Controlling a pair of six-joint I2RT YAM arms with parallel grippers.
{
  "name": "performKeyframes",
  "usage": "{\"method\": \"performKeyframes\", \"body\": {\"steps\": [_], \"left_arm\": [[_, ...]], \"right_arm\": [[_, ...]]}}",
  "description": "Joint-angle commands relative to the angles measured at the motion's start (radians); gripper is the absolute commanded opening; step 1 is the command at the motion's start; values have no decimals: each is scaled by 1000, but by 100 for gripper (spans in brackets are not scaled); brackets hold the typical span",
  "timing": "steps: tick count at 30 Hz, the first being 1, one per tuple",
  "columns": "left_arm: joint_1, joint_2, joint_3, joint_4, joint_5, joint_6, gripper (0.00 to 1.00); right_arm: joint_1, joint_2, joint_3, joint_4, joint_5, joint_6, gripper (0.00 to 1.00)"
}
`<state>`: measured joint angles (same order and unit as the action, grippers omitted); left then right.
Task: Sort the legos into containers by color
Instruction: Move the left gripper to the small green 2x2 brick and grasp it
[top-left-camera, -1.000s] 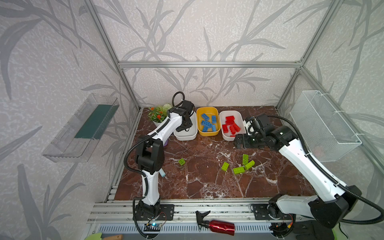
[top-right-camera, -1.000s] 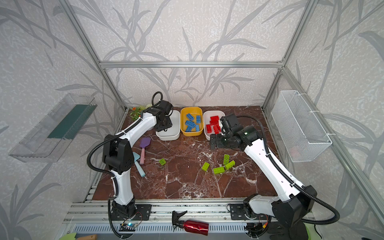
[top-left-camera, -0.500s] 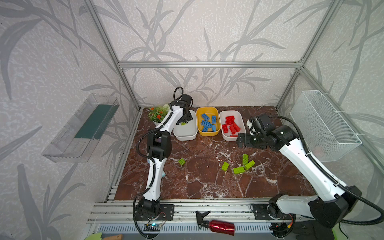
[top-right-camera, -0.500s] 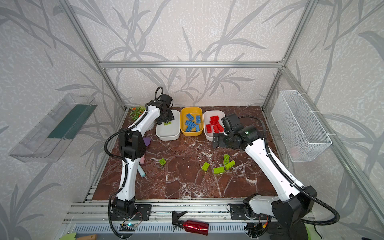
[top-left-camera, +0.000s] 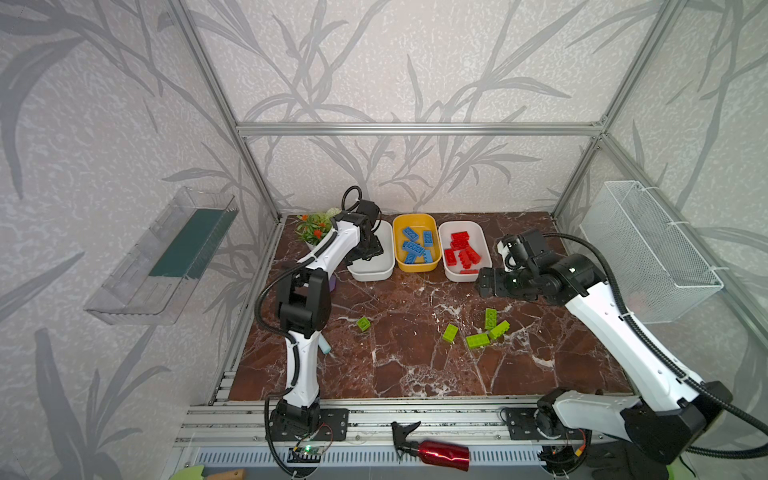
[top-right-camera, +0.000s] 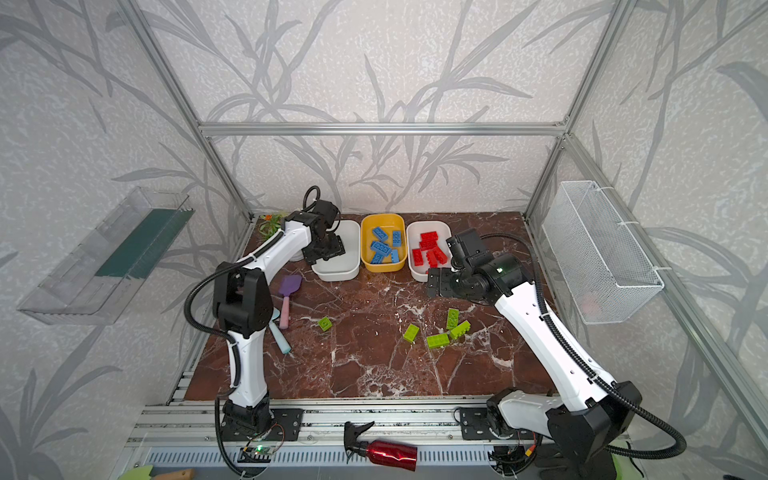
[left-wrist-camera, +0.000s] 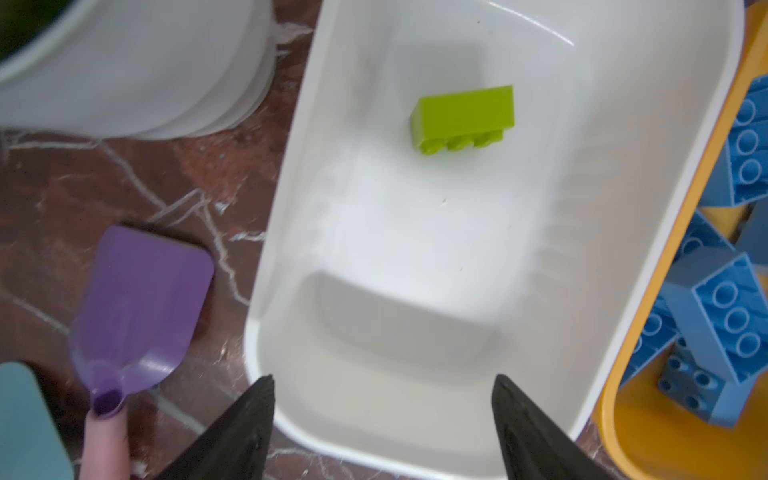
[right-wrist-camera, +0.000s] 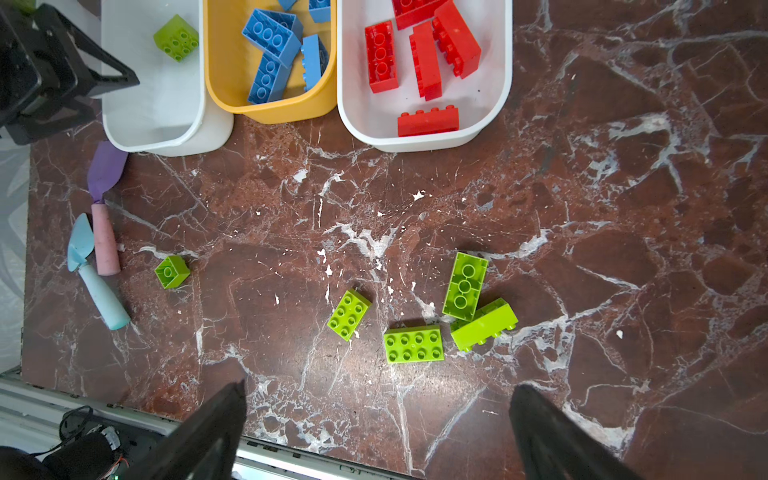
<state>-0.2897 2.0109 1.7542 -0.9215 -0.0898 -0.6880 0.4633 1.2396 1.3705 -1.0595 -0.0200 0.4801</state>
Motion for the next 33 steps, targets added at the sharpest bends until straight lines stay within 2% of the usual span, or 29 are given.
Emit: {"method": "performKeyframes", "body": {"steps": [1,9,16,23,33], "left_arm": [[-22,-176,-171,48,-20,-63,81],[-144,-525,-614,75,-78,-241,81],[-234,-670,-813,87,-99,-382,81],[-235,-712,-887,107,-95,-407,82],[-231,-593,-886,213,-38,-365,83]], "right_arm": [[0,-43,-28,-26,-43,-22,99],[12,-118,-103,-28,-105,-44,99],[36,-187,-148,-58,-137,-47,99],[44,-256,-178,-89,-142,-31,99],[44,-299,-171,-126,-105,-10,99]]}}
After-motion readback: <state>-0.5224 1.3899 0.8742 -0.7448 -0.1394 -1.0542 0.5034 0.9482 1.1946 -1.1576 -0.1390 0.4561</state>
